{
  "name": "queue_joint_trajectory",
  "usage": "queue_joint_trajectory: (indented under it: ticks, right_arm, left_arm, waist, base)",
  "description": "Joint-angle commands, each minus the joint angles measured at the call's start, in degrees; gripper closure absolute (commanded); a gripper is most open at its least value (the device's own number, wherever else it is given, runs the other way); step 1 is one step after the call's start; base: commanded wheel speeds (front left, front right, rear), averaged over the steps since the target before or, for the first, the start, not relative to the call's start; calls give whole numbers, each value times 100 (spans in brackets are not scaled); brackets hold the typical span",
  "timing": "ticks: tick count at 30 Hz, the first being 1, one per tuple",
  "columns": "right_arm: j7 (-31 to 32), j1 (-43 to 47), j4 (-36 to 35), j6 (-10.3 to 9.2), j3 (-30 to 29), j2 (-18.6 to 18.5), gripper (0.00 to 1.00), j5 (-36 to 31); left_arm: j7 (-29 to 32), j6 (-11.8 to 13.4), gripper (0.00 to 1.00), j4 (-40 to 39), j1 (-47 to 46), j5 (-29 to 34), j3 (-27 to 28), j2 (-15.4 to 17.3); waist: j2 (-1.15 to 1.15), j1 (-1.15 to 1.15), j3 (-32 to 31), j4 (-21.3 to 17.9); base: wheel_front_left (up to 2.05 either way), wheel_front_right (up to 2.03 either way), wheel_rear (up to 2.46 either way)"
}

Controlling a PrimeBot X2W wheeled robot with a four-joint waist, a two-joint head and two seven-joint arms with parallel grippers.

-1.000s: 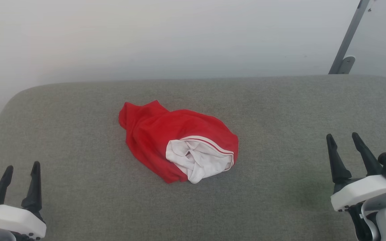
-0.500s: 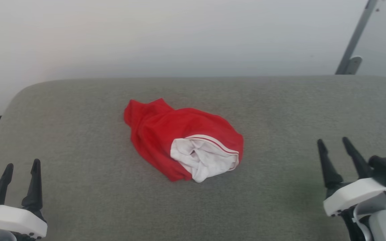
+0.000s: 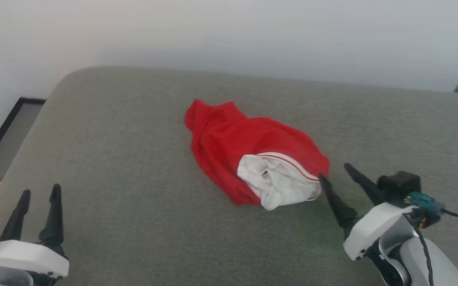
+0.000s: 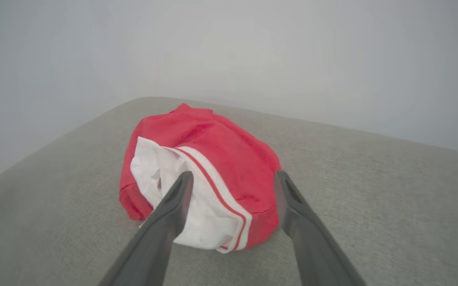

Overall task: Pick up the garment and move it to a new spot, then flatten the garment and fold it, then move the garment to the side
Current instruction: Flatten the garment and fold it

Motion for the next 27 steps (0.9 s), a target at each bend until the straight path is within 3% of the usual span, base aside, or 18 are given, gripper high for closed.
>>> queue_joint_trajectory:
  ticks: [1, 9, 18, 22, 24, 27]
  right_arm:
    - [105, -130, 3, 2, 179, -78, 0, 100]
    - [903, -590, 49, 2, 910, -397, 0, 298]
    - [2062, -1070, 323, 2, 1313, -589, 0, 255]
    - [2274, -1190, 414, 2, 1350, -588, 0, 153]
    - [2323, -1232, 435, 2, 1313, -571, 100, 61]
    - [2400, -1242, 413, 2, 1266, -582, 100, 20]
  left_arm:
    - [-17, -40, 0, 36, -111, 32, -10, -78]
    - [-27, -357, 0, 338, -418, 255, 62, -503]
    - [-28, -753, 0, 738, -737, 602, 251, -970]
    - [-29, -865, 0, 860, -799, 682, 333, -1086]
    - [-28, -926, 0, 944, -821, 759, 391, -1161]
    - [-28, -1007, 0, 1032, -854, 843, 502, -1237]
  waist:
    - [0, 0, 203, 217]
    - [0, 0, 583, 616]
    - [0, 0, 837, 911]
    - [0, 0, 891, 964]
    - [0, 0, 906, 978]
    - [0, 0, 904, 966]
  base:
    - [0, 0, 0]
    - [0, 0, 0]
    - [0, 0, 0]
    - [0, 0, 0]
    - [0, 0, 0]
    - [0, 0, 0]
